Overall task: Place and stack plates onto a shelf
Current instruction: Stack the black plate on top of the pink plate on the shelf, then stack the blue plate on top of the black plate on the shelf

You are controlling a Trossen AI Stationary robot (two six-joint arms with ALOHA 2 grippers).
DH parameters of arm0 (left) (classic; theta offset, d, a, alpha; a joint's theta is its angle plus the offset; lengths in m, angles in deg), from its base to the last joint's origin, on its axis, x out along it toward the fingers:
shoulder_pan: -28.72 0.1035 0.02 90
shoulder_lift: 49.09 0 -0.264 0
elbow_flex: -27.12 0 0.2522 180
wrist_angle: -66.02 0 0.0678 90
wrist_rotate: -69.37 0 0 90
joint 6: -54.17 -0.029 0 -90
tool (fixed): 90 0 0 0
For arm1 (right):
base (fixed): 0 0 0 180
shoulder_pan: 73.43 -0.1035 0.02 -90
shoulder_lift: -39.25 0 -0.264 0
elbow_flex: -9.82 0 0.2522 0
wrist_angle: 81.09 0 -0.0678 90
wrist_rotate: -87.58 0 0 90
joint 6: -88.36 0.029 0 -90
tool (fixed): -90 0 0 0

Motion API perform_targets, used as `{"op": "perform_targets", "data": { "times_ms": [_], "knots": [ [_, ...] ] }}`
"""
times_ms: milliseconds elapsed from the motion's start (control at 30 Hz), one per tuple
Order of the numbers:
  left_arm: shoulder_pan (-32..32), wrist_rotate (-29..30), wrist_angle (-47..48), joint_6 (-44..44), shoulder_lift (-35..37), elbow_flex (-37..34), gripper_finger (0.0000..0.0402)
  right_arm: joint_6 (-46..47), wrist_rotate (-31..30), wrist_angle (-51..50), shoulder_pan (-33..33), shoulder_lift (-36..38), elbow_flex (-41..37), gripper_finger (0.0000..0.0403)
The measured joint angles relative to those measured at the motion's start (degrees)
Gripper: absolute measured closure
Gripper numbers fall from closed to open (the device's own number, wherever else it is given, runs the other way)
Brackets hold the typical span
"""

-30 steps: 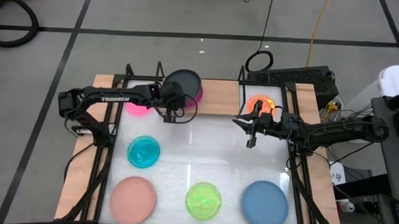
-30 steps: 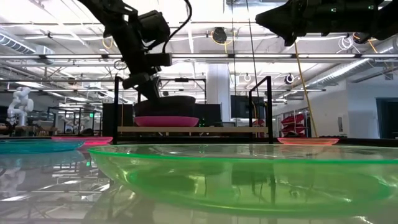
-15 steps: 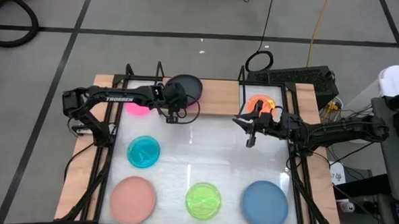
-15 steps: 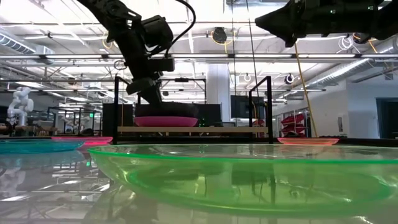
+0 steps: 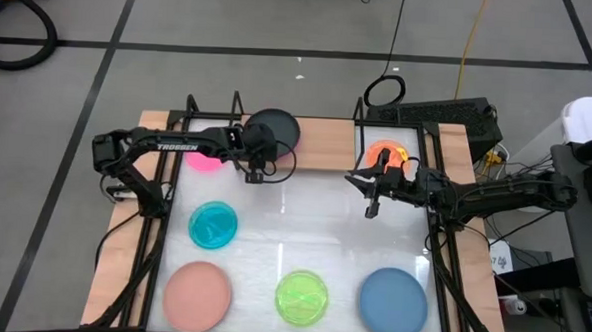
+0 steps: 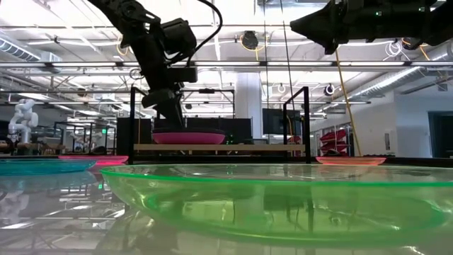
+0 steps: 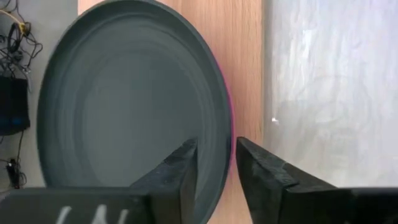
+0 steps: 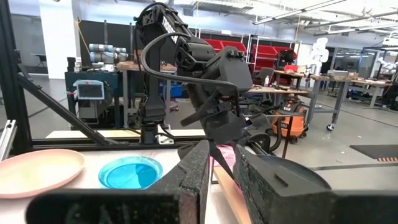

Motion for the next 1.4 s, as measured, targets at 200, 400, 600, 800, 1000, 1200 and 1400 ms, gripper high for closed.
{"op": "perform_targets", "data": {
  "times_ms": [200,400,600,800,1000,1200,1400],
  "knots": [
    [-1.71,1.73,2.17,1.86,2.67,1.3,0.0264,-0.04,0.0,-0.22,0.02,0.0,-0.02,0.0341],
    [-4.55,1.29,1.32,3.02,10.35,2.86,0.0264,0.0,-0.2,-0.33,0.02,0.0,-0.02,0.0341],
    [-4.75,-9.06,0.24,8.14,20.1,2.61,0.0264,0.44,-0.09,-0.67,0.02,0.0,-0.04,0.0341],
    [-6.85,-15.47,-7.02,17.22,30.79,-5.01,0.0264,0.39,0.17,-1.08,0.02,0.0,-0.04,0.0341],
    [-10.13,-15.7,-30.63,21.3,39.21,-22.12,0.0264,0.61,0.22,-1.44,0.02,0.0,-0.04,0.0341],
    [-10.39,-15.68,-48.7,26.07,41.02,-33.74,0.0264,1.34,0.18,-1.36,0.02,0.0,-0.07,0.0341],
    [-10.39,-15.66,-52.24,26.94,40.98,-37.24,0.0264,0.95,0.11,-1.27,0.02,-0.02,-0.07,0.0341]
  ]
}}
